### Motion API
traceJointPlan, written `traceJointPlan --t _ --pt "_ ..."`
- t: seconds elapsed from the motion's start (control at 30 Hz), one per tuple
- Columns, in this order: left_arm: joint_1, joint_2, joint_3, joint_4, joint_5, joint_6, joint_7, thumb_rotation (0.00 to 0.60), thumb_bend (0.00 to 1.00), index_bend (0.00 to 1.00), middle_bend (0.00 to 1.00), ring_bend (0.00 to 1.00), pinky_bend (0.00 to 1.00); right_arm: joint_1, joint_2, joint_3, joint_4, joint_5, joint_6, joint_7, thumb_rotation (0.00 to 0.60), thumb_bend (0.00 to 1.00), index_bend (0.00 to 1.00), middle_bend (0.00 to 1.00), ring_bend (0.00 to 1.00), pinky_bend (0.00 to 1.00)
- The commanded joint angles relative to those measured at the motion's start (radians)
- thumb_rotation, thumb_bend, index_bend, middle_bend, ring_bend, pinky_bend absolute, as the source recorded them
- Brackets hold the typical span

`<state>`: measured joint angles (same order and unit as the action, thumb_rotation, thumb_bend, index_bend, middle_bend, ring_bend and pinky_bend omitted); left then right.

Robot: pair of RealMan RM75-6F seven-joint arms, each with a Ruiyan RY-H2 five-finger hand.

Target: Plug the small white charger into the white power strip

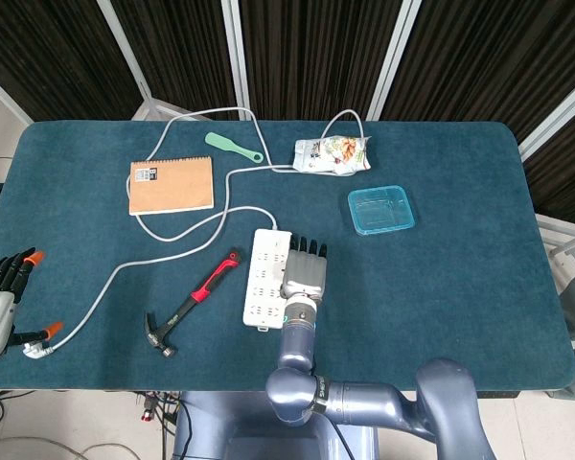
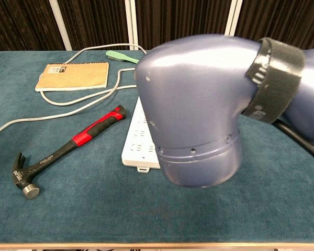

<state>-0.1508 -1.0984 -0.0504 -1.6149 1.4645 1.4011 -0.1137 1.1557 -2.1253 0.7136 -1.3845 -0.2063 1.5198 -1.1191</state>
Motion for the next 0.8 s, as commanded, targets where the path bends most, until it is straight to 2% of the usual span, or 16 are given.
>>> traceJointPlan --t 0.03,0.13,0.23,0.3,0.37,0.43,0.5,0.6,0.67,0.8 --pt "0.0 0.0 0.0 0.0 0.0 0.0 0.001 0.6 0.0 0.0 0.0 0.0 0.0 -0.012 0.013 -0.003 -0.026 0.002 0.017 -0.006 0.6 0.39 0.0 0.07 0.0 0.0" --pt "0.0 0.0 0.0 -0.001 -0.001 0.0 0.002 0.6 0.0 0.0 0.0 0.0 0.0 -0.031 0.033 -0.005 -0.078 0.003 0.034 -0.006 0.6 0.39 0.0 0.05 0.0 0.0" --pt "0.001 0.0 0.0 -0.002 -0.001 0.0 0.003 0.6 0.0 0.0 0.0 0.0 0.0 -0.059 0.065 -0.004 -0.175 -0.003 0.052 0.007 0.6 0.39 0.0 0.05 0.0 0.0" --pt "0.001 0.0 0.0 -0.003 -0.001 0.001 0.005 0.6 0.0 0.0 0.0 0.0 0.0 -0.075 0.085 -0.004 -0.23 -0.027 0.056 0.03 0.6 0.39 0.1 0.11 0.04 0.01" --pt "0.002 -0.001 0.001 -0.003 0.001 0.003 0.008 0.6 0.0 0.0 0.0 0.0 0.0 -0.097 0.104 -0.003 -0.273 -0.106 0.043 0.117 0.6 0.39 0.35 0.31 0.22 0.14" --pt "0.002 -0.002 0.001 -0.003 0.002 0.005 0.013 0.6 0.0 0.0 0.0 0.0 0.0 -0.131 0.096 0.017 -0.286 -0.218 0.023 0.295 0.6 0.38 0.52 0.48 0.38 0.32" --pt "0.003 -0.003 0.001 -0.003 0.003 0.008 0.016 0.6 0.0 0.0 0.0 0.0 0.0 -0.162 0.081 0.049 -0.292 -0.286 -0.01 0.46 0.6 0.4 0.61 0.57 0.48 0.44" --pt "0.003 -0.005 0.001 -0.003 0.002 0.007 0.018 0.6 0.0 0.0 0.0 0.0 0.0 -0.211 0.074 0.086 -0.299 -0.339 -0.091 0.672 0.6 0.5 0.74 0.71 0.63 0.58" --pt "0.003 -0.005 0.001 -0.003 0.001 0.006 0.018 0.6 0.0 0.0 0.0 0.0 0.0 -0.236 0.073 0.108 -0.307 -0.338 -0.139 0.768 0.6 0.57 0.81 0.79 0.72 0.64" --pt "0.002 -0.005 0.001 -0.003 0.001 0.004 0.017 0.6 0.0 0.0 0.0 0.0 0.0 -0.28 0.077 0.144 -0.305 -0.309 -0.235 0.922 0.6 0.66 0.87 0.86 0.79 0.7"
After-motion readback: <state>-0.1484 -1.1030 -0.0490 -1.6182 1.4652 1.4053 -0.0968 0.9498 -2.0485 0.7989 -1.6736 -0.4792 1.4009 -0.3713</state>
